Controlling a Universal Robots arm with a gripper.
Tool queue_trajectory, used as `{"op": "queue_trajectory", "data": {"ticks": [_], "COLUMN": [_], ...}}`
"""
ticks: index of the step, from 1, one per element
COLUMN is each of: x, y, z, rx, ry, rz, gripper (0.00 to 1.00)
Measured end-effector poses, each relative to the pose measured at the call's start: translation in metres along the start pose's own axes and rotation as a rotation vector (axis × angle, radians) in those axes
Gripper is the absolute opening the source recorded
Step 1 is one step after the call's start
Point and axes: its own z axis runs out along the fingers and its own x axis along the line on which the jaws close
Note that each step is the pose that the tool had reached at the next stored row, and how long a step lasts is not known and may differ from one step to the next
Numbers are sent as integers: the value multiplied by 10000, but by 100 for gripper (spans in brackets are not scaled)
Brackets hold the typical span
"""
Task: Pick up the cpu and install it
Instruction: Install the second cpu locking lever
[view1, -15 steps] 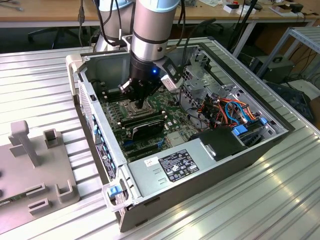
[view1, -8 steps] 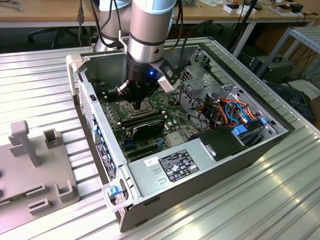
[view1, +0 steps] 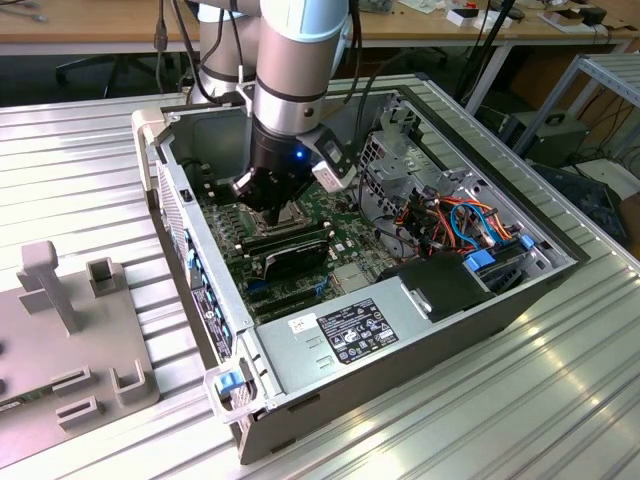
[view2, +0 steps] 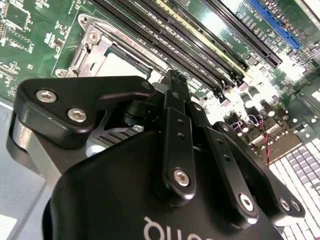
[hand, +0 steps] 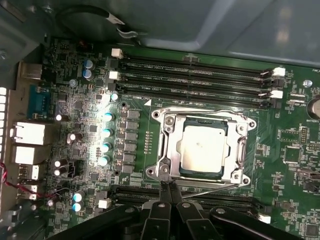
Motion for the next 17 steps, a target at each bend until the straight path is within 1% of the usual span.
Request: {"op": "queue_trajectory", "data": {"ticks": [1,3,14,17], "x": [6,13,15,16], "y": [0,1,1,1], "z": [19,36,39,49], "rx": [0,-1,0,-1], "ry": [-1,-1,0,-1], "rz": [0,-1,0,-1], "gripper": [11,11,11,11]}}
